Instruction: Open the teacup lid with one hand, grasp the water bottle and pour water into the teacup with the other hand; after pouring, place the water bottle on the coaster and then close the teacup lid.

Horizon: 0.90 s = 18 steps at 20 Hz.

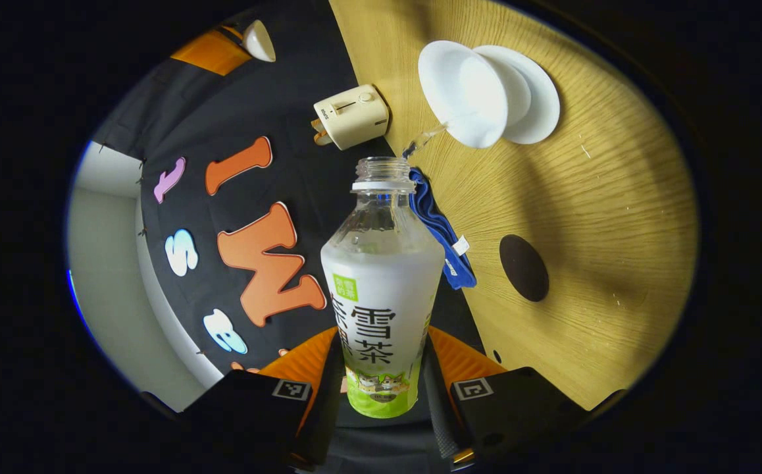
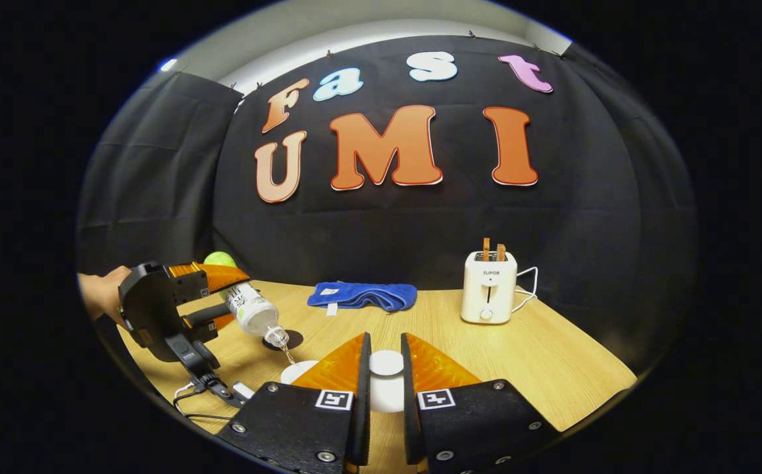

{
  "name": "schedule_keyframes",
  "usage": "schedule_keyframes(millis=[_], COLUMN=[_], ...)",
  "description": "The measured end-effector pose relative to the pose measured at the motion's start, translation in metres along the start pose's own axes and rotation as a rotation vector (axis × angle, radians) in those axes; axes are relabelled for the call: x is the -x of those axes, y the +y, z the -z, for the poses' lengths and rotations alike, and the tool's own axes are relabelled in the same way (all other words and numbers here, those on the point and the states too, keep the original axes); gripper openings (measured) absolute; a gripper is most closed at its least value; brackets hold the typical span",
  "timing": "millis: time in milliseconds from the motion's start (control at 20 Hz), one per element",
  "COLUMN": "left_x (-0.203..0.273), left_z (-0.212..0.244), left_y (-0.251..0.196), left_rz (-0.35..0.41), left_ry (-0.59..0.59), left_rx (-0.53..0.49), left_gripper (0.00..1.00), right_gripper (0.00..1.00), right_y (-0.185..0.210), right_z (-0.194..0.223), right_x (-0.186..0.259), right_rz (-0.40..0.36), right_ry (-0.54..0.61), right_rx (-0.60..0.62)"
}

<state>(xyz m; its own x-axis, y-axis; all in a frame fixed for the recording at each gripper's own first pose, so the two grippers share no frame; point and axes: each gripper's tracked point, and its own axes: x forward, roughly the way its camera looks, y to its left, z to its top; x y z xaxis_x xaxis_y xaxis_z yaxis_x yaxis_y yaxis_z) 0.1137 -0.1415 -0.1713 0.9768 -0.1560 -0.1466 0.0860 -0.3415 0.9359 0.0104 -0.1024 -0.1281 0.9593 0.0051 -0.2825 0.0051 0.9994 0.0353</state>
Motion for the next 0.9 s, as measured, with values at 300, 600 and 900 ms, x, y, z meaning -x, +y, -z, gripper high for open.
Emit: schedule_keyframes(millis=[300, 600, 900], left_x=[-0.001, 0.000, 0.001], left_z=[0.006, 0.006, 0.004], left_y=[0.011, 0.016, 0.022], left_rz=[-0.018, -0.047, -0.084], left_ry=[0.002, 0.003, -0.012], left_rx=[-0.069, -0.103, -0.134], left_gripper=[0.64, 0.63, 0.63], right_gripper=[0.22, 0.22, 0.22], right_y=[0.004, 0.008, 0.012], right_z=[-0.002, 0.001, -0.002], right_x=[-0.001, -0.003, -0.004], right_rz=[-0.011, -0.014, -0.022], right_ry=[0.002, 0.009, 0.008], right_rx=[-0.003, -0.002, 0.003])
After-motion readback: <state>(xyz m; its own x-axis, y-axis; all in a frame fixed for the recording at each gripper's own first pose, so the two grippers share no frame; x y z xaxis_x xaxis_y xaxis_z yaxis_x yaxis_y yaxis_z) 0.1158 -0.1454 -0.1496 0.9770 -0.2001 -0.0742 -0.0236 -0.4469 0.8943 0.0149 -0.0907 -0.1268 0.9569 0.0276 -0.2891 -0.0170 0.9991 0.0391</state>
